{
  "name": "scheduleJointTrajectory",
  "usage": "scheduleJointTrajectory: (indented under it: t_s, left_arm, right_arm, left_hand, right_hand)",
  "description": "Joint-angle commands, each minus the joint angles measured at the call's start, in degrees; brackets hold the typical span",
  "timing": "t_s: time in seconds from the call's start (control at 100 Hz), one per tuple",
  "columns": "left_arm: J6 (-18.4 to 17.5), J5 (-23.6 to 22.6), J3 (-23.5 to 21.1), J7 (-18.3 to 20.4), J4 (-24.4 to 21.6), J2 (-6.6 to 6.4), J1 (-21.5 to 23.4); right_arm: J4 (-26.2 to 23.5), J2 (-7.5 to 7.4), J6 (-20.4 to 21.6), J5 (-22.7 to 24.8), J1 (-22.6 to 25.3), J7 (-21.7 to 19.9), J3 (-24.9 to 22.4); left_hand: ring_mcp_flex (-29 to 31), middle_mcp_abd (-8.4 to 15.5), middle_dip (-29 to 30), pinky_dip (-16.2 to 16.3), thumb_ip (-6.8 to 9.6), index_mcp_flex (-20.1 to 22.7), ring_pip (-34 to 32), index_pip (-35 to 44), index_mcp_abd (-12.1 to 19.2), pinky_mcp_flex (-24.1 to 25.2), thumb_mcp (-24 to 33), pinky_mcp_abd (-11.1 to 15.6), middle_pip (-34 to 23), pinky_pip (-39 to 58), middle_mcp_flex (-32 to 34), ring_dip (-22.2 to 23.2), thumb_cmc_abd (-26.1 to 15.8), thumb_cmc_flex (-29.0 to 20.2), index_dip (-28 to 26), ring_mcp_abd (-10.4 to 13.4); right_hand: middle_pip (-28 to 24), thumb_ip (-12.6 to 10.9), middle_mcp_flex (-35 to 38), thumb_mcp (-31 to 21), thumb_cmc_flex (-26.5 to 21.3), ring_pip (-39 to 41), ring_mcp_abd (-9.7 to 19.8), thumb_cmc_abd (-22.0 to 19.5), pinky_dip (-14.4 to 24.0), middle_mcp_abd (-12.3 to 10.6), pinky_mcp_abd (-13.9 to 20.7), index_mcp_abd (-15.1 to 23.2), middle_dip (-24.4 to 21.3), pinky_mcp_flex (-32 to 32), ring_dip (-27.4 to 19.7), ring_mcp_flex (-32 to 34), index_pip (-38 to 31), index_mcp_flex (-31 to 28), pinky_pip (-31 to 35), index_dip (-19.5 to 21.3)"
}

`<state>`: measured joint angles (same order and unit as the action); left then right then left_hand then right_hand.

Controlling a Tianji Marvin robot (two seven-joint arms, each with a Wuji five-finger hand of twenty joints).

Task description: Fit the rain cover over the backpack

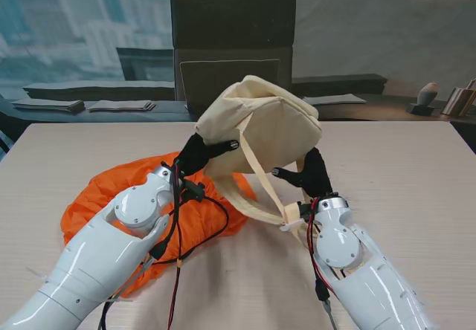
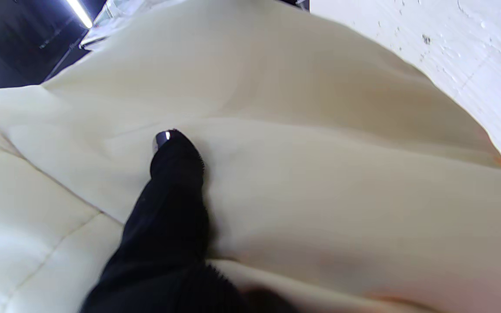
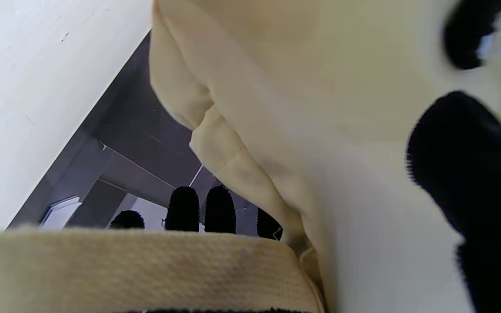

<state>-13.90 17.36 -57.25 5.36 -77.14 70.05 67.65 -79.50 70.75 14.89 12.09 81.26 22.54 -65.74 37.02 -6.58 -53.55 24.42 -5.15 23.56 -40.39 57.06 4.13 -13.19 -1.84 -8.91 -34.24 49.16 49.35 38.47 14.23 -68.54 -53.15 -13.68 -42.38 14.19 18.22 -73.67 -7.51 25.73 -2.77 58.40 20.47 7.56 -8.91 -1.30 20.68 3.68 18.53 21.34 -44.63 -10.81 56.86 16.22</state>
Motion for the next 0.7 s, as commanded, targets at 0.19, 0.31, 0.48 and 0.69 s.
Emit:
scheduleJointTrajectory:
  t_s: [0.19, 0.31, 0.48, 0.69]
  left_arm:
    - [-0.8, -0.1, -0.2, 5.0, -2.0, -0.83, 0.8]
    - [-0.3, -0.3, -0.8, 6.2, -2.3, -1.29, 1.2]
    - [0.5, -0.6, -0.9, 7.1, -2.1, -1.53, 1.0]
    - [1.1, -0.9, -0.3, 7.1, -0.5, -1.25, 0.2]
  right_arm:
    - [3.2, 1.67, -1.0, -1.9, -2.8, -0.2, 1.4]
    - [2.7, 2.29, -0.9, -6.9, -3.0, -0.7, 1.3]
    - [-1.1, 2.41, -2.2, -13.8, -1.8, -3.3, 0.4]
    - [-3.8, 2.85, -2.6, -15.8, -1.0, -2.0, 0.3]
  left_hand:
    - [3.5, 5.3, -2.8, -0.4, 1.11, 3.9, -1.0, 6.0, 4.0, -2.4, 0.9, 4.6, -4.9, 0.1, 3.7, 0.5, -6.3, -5.1, -4.9, 1.3]
    - [3.7, 5.1, -3.1, -0.4, 1.1, 4.5, -1.2, 5.7, 3.9, -2.5, 0.9, 4.4, -5.2, 0.2, 4.0, 1.0, -6.1, -5.1, -4.9, 1.3]
    - [3.4, 5.1, -3.0, -0.6, 1.18, 4.6, -0.6, 5.4, 3.9, -2.1, 1.0, 4.5, -4.5, -0.1, 3.9, 1.1, -6.1, -5.1, -5.2, 1.1]
    - [1.9, 5.1, -2.1, -0.7, 1.35, 4.4, 0.9, 4.6, 4.3, -0.2, 1.1, 5.2, -2.7, -0.6, 3.1, 0.7, -6.2, -5.0, -5.1, 1.0]
  right_hand:
    - [0.6, -0.2, -3.0, -1.1, -0.6, -0.1, 1.7, 0.1, 0.0, 0.0, 2.7, 0.7, -0.5, 1.1, -0.8, -2.7, -0.4, 2.6, -2.5, -0.3]
    - [0.0, -1.0, 4.0, -0.6, -6.0, 1.7, 2.1, -0.8, 1.8, -1.3, 0.8, 5.4, -0.3, -0.1, 0.0, 1.8, -4.1, -6.5, -0.9, 2.0]
    - [-1.6, -1.6, 27.8, -1.5, -16.9, 8.2, 0.5, -1.8, 3.0, -2.3, -4.4, 10.6, 1.2, -5.8, 2.9, 17.3, -9.6, -30.1, 1.8, 10.3]
    - [2.6, 4.8, 44.2, -2.5, -29.7, 10.8, -3.5, -1.6, 3.7, 0.2, -12.5, 16.9, -2.9, -28.1, 1.8, 36.1, -22.0, -42.5, 12.6, 15.7]
